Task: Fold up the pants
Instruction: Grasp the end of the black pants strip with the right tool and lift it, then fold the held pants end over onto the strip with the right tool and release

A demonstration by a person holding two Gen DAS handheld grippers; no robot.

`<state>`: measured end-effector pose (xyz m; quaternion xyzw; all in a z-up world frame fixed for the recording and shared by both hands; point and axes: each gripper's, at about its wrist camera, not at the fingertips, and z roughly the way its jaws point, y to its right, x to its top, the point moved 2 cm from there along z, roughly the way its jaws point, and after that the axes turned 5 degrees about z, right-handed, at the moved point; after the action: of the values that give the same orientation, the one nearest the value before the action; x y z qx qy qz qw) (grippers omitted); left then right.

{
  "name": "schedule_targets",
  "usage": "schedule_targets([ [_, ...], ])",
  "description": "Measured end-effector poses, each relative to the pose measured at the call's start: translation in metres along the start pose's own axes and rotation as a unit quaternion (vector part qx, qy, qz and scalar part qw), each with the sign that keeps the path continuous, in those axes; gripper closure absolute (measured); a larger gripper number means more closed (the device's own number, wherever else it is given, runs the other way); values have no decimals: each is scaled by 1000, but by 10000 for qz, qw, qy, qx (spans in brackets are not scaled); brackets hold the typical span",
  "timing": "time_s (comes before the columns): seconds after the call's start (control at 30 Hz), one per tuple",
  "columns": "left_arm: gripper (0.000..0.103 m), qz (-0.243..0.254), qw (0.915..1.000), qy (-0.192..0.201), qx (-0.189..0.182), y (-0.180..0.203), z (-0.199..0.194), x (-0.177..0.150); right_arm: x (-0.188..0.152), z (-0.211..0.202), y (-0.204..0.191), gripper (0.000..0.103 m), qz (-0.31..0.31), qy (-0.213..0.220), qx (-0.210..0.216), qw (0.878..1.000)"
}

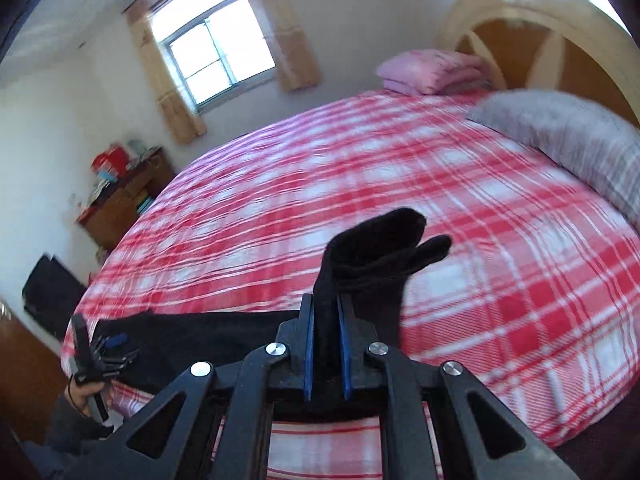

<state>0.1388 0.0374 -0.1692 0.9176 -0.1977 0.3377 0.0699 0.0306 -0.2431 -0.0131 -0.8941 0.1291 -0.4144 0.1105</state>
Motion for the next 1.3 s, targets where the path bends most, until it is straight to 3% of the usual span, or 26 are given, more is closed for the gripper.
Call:
schedule_targets([
  [0.3,0,-85,9999,97,2,-8,-5,3,-17,63,-129,93,-1262,-630,813,9867],
  [0.57,0,-87,9999,60,-29,-9,-4,1,-59,138,-191,93,-1825,-1246,1017,9700],
  [0.77,0,-240,9995,106,-174,-12,-6,2,-97,168,-228,93,-2356,-1485,1019,9550],
  [0.83,0,-294,9989,134,-339,-10,-7,3,-110,179,-233,93,-2529,-1623,925,9493],
  [0.93,0,-317,9976,179,-590,-4,-9,4,-131,202,-231,89,-2679,-2196,860,9341],
  [1.03,0,-371,9953,180,-877,3,-8,5,-136,201,-218,65,-2571,-2419,1086,9293],
  [1.07,0,-392,9943,180,-976,5,-8,6,-131,195,-212,58,-2432,-2435,1299,9299],
  [1.17,0,-403,9931,215,-1081,12,-9,8,-113,175,-191,55,-2015,-2316,1705,9363],
  [1.3,0,-392,9934,214,-1056,18,-7,11,-105,176,-180,55,-1785,-2073,1338,9525],
])
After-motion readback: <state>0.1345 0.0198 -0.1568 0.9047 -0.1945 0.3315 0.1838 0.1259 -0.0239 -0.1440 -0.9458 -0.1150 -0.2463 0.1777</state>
